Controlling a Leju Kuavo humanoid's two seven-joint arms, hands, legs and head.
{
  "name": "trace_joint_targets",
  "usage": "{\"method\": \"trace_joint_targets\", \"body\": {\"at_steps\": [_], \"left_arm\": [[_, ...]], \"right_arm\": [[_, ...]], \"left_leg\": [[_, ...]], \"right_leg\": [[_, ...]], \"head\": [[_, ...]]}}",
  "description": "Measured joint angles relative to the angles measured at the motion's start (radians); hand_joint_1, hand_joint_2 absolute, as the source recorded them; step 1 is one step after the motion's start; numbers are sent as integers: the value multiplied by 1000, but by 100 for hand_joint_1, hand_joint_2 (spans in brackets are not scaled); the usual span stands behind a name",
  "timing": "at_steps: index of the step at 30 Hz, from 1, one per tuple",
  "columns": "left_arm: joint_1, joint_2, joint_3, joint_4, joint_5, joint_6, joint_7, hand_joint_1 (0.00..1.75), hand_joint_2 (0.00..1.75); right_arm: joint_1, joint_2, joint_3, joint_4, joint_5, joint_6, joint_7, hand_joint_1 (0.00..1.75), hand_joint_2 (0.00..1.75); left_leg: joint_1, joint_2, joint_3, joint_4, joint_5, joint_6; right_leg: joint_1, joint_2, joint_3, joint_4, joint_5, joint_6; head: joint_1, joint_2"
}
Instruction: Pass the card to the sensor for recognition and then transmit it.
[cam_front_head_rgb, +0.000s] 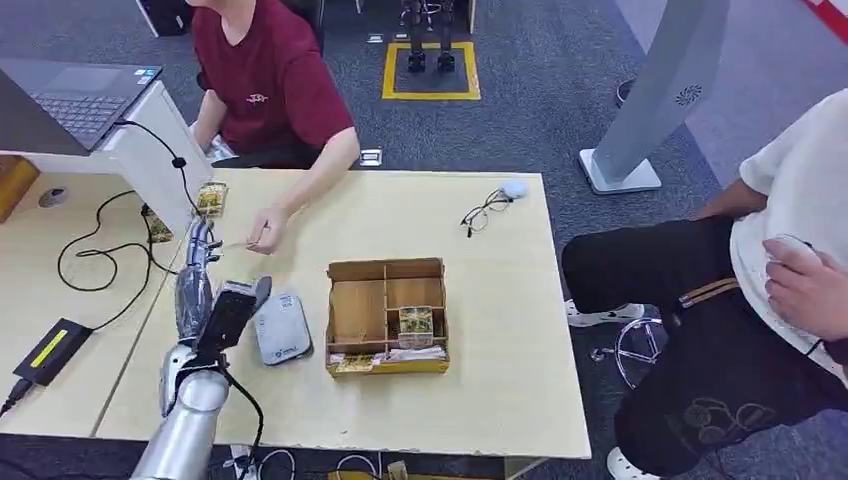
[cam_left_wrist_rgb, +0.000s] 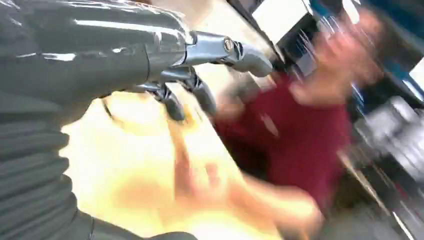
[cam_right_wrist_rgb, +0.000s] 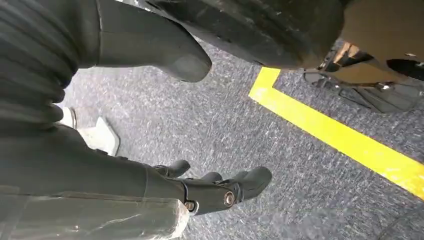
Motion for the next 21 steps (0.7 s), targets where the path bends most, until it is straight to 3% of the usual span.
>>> {"method": "trace_joint_targets", "body": {"at_steps": [4, 7, 9, 12, 17, 21], "left_arm": [[132, 92, -169, -203, -14, -100, -21, 0, 175], [206, 157, -295, -313, -164, -114, -16, 0, 175], [239, 198, -388, -359, -249, -105, -5, 0, 175], [263, 238, -476, -407, -280, -91, 5, 0, 175], [280, 299, -563, -445, -423, -17, 48, 0, 175], [287, 321, -596, -447, -545, 76, 136, 0, 175]], "right_arm": [[14, 0, -22, 1, -19, -8, -5, 0, 175], [16, 0, -35, 1, -27, -9, -12, 0, 175], [16, 1, -42, 1, -32, -9, -14, 0, 175], [16, 2, -51, 1, -32, -9, -14, 0, 175], [17, 2, -56, 1, -32, -8, -15, 0, 175], [16, 2, -58, 1, -30, -6, -10, 0, 175]], "left_leg": [[0, 0, -1, 0, -2, 0], [0, -1, -1, 0, -2, 1], [0, -1, -1, 0, -2, 1], [0, -1, -1, 0, -2, 1], [0, -1, 0, 0, -2, 1], [0, -1, 0, 0, -2, 1]], "right_leg": [[0, 0, -1, 0, -1, 0], [0, -2, -1, 0, -2, 0], [0, -1, -1, 0, -2, 0], [0, -2, -1, 0, -2, 0], [0, -2, 0, 0, -2, 0], [0, -2, 1, 0, -2, 0]], "head": [[0, 0], [0, 0], [0, 0], [1, 0], [0, 0], [0, 0]]}}
